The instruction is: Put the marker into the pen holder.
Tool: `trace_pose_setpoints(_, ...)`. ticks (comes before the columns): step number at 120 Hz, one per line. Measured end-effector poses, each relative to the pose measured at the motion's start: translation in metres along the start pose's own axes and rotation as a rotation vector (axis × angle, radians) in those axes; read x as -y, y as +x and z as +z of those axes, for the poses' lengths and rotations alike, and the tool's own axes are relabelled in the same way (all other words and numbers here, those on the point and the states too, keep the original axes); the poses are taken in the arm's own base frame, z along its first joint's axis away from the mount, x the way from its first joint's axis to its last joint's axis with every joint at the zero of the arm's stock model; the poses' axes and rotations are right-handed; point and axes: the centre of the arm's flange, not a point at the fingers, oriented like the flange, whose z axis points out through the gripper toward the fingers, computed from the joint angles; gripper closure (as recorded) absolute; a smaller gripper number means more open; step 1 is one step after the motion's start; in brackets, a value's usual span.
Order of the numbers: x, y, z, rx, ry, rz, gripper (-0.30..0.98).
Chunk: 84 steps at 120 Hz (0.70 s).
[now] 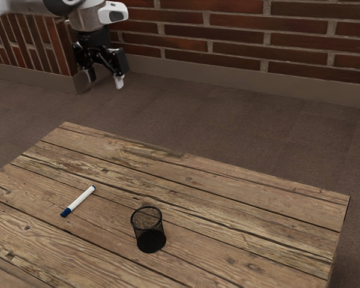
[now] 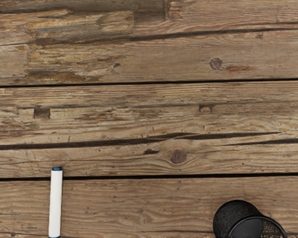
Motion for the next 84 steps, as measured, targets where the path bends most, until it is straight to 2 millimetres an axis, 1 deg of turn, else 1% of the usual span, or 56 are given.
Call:
trace_pose_setpoints(14, 0.001, -0.001, 0.000, 0.007, -0.003, 0.017, 0.00)
trace_pose_setpoints(20, 0.009, -0.001, 0.002, 0.013, -0.018, 0.008, 0.00)
trace_pose_setpoints(26, 0.009, 0.000, 0.003, 0.016, -0.025, 0.013, 0.00)
trace_pose_setpoints(31, 0.002, 0.004, 0.003, 0.012, -0.019, 0.031, 0.00)
trace_pose_setpoints(33, -0.005, 0.007, 0.002, 0.007, 0.000, 0.047, 0.00)
trace_pose_setpoints(36, -0.022, 0.014, 0.004, 0.004, 0.032, 0.079, 0.00)
trace_pose_setpoints(38, -0.031, 0.021, 0.014, 0.013, 0.053, 0.097, 0.00)
trace_pose_setpoints(40, -0.036, 0.028, 0.026, 0.026, 0.073, 0.107, 0.00)
trace_pose_setpoints(42, -0.035, 0.037, 0.042, 0.044, 0.092, 0.109, 0.00)
trace_pose_setpoints(45, -0.028, 0.048, 0.067, 0.074, 0.117, 0.101, 0.00)
trace_pose_setpoints(48, -0.014, 0.060, 0.098, 0.112, 0.134, 0.085, 0.00)
trace_pose_setpoints(55, 0.033, 0.079, 0.174, 0.203, 0.137, 0.030, 0.00)
trace_pose_setpoints(58, 0.052, 0.083, 0.201, 0.232, 0.128, 0.011, 0.00)
trace_pose_setpoints(62, 0.075, 0.085, 0.230, 0.262, 0.113, -0.013, 0.00)
trace_pose_setpoints(67, 0.097, 0.085, 0.259, 0.289, 0.092, -0.032, 0.00)
trace_pose_setpoints(73, 0.114, 0.083, 0.285, 0.314, 0.064, -0.044, 0.00)
trace_pose_setpoints(79, 0.126, 0.080, 0.304, 0.338, 0.043, -0.051, 0.00)
trace_pose_setpoints(84, 0.132, 0.074, 0.317, 0.364, 0.028, -0.051, 0.00)
